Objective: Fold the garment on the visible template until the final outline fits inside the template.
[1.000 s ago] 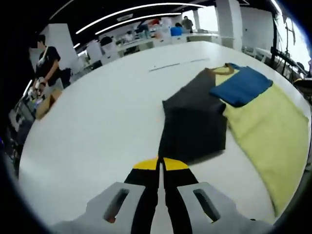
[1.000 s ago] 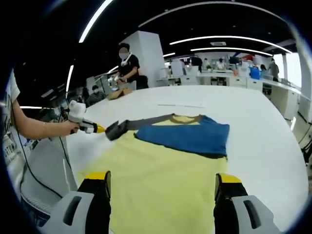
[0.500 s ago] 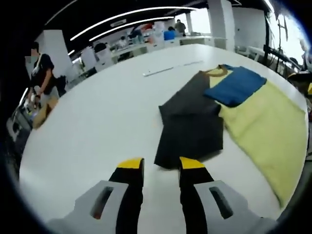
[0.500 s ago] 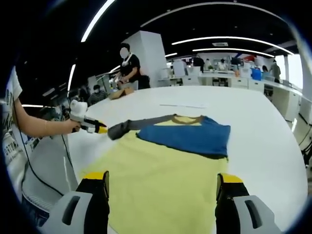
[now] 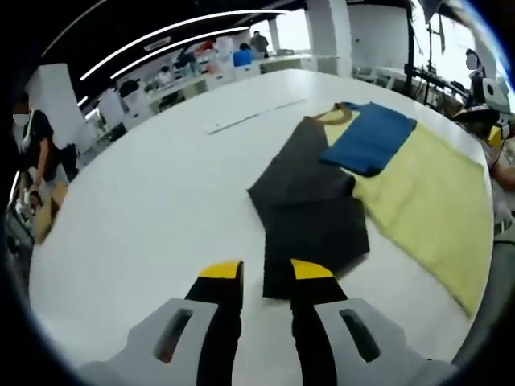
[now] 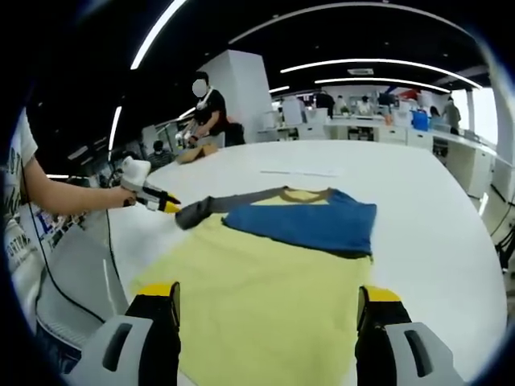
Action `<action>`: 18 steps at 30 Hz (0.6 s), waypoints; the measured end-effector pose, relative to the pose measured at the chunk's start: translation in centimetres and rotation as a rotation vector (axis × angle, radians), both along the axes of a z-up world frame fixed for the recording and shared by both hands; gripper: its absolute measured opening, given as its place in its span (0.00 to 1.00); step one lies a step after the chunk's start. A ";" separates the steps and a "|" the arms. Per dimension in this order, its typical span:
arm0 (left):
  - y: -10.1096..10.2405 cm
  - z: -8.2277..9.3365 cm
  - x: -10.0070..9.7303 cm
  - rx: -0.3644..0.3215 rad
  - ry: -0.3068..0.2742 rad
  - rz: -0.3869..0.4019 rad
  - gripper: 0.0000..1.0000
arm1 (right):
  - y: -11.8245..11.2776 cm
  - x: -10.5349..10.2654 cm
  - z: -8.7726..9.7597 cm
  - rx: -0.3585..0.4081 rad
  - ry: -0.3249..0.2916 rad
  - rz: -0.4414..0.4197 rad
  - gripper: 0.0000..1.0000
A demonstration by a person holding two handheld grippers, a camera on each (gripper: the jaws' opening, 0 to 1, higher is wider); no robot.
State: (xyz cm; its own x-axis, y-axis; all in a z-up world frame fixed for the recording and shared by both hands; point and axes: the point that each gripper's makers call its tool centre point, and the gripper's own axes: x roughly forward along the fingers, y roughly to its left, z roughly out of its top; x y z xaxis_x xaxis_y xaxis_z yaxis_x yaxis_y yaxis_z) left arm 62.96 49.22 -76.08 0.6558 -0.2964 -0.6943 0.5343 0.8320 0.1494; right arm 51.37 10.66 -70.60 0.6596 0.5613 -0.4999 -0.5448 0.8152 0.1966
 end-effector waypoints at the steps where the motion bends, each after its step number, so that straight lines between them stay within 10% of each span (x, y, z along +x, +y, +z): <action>1: -0.2 -0.1 0.1 -0.008 0.005 -0.007 0.19 | -0.1 0.0 0.0 0.000 0.000 -0.001 0.90; 18: -1.5 -1.8 0.2 -0.136 0.113 -0.018 0.12 | -0.8 0.0 -0.2 -0.020 0.014 -0.032 0.89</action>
State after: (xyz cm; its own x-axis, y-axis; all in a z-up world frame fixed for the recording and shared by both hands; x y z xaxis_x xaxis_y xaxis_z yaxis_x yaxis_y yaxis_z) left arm 63.19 47.69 -77.86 0.5696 -0.4035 -0.7160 0.5563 0.8306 -0.0256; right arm 51.33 9.89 -70.82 0.6696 0.5301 -0.5203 -0.5159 0.8358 0.1878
